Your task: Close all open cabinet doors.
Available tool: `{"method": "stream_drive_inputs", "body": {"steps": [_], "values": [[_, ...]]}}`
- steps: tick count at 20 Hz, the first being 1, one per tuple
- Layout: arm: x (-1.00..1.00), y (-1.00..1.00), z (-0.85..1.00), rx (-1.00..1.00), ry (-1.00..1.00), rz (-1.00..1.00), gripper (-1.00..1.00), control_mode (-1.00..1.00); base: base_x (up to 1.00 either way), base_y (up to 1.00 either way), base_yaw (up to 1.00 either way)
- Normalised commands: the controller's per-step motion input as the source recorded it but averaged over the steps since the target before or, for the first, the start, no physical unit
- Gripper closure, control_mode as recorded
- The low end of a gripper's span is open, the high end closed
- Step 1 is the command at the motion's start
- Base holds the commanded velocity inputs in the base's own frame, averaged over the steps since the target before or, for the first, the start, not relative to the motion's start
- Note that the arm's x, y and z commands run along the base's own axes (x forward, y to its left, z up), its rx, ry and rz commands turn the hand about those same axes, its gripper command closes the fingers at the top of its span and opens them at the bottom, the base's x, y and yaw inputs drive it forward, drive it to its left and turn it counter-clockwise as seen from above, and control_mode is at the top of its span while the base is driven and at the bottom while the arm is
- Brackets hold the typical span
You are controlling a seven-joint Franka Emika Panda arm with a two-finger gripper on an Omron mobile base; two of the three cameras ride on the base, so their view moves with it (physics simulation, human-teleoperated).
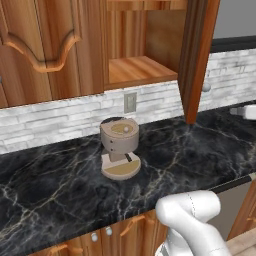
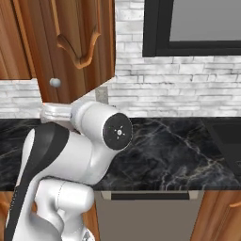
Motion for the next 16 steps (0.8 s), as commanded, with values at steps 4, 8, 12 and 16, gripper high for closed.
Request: {"method": "stream_drive_inputs", "body": {"steps": [4,8,12,16], "values": [[0.62,0.00,0.00,0.00,0.00,0.00,-1.00,-1.00,0.00,0.00,0.00],[0.57,0.00,0.00,0.00,0.00,0.00,-1.00,-1.00,0.00,0.00,0.00],[0.28,0.02,0.00,0.00,0.00,0.00,-1.00,-1.00,0.00,0.00,0.00],[0.30,0.31,0.00,0.00,0.00,0.00,-1.00,-1.00,0.00,0.00,0.00]]}}
